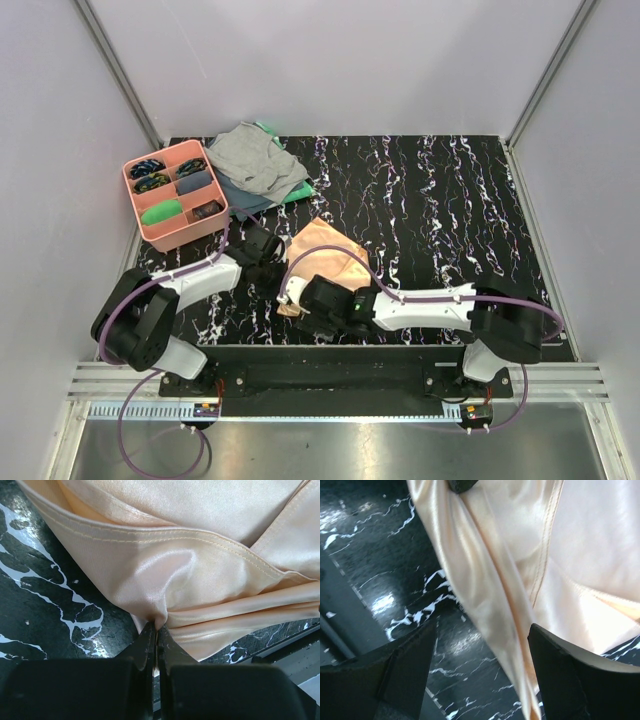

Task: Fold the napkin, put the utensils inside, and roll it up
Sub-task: Roll the napkin with the utensil

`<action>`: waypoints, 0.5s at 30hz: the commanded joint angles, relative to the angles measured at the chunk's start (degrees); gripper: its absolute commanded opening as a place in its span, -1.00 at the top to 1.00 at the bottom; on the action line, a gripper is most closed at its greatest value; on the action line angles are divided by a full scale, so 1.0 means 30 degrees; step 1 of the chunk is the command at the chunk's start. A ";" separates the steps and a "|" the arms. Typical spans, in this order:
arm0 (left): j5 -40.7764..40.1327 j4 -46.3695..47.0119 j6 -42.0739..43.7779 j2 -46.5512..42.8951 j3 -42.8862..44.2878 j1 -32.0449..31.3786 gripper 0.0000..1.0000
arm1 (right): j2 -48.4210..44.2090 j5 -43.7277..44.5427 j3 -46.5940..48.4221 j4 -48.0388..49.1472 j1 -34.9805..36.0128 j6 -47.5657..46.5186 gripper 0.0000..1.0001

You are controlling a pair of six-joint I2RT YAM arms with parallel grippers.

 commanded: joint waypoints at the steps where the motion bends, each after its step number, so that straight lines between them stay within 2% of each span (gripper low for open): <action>1: -0.0507 -0.0120 0.0631 0.0392 0.0193 0.0095 1.00 | 0.0853 0.0942 0.0757 0.1726 0.0101 -0.1837 -0.66; 5: -0.0449 -0.0120 0.0690 0.0363 0.0221 0.0095 1.00 | 0.1703 0.0385 0.0903 0.1814 -0.0219 -0.1985 -0.61; 8: -0.0419 -0.0120 0.0748 0.0363 0.0251 0.0066 1.00 | 0.2026 -0.0523 0.1020 0.1873 -0.0717 -0.1927 -0.46; 9: -0.0448 -0.0120 0.0777 0.0334 0.0280 0.0095 1.00 | 0.2085 -0.1018 0.1050 0.1873 -0.0864 -0.1927 -0.34; 15: -0.0448 -0.0120 0.0894 0.0334 0.0456 0.0095 1.00 | 0.2436 -0.3301 0.1196 0.1406 -0.1772 -0.1868 -0.11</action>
